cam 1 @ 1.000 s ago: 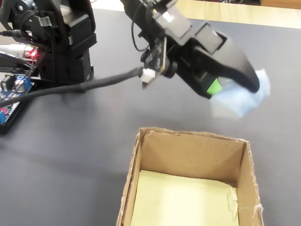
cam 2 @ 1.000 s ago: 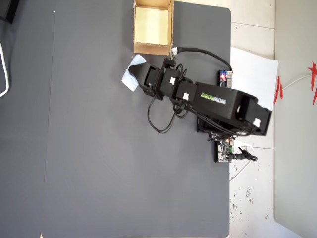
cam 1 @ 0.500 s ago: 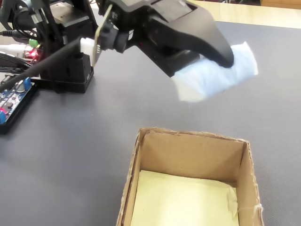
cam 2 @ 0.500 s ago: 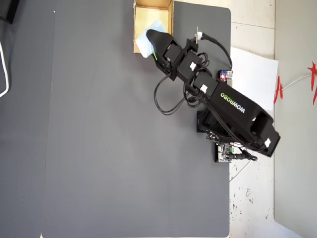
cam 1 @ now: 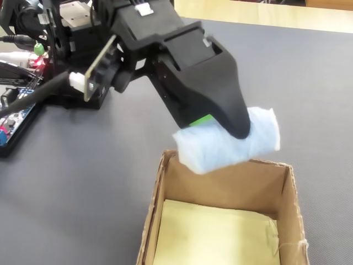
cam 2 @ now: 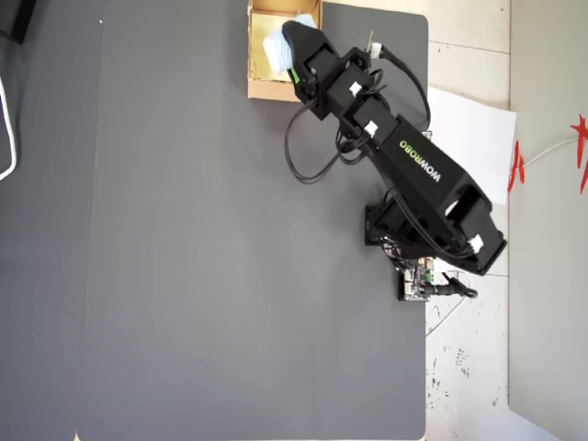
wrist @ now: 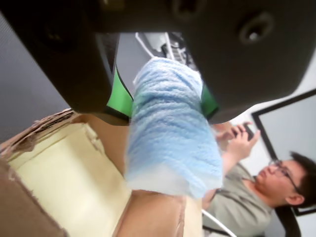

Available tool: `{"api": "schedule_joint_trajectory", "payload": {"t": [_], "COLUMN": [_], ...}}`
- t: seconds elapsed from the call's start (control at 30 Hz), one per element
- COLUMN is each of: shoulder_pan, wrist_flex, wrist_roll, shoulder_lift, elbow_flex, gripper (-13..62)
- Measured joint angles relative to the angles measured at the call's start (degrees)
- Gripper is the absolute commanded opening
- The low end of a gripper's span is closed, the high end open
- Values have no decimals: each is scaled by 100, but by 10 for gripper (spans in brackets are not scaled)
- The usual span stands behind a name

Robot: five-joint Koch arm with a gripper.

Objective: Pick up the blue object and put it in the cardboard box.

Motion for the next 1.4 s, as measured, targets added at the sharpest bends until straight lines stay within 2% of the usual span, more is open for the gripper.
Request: {"api": "schedule_joint_trajectory", "payload": {"t": [0.43, 0.6, 0.9, 1.07, 1.4], "shoulder_pan": [-123, -712, -2171, -2892, -3524], "wrist_flex": [-9, -255, -1099, -1222, -1327], "wrist_roll": [-9, 88, 123, 211, 475], "shoulder_lift": [141, 879, 2347, 2637, 2637], "elbow_flex": [44, 765, 2268, 3023, 3973], "gripper": [301, 325, 326, 332, 331]}}
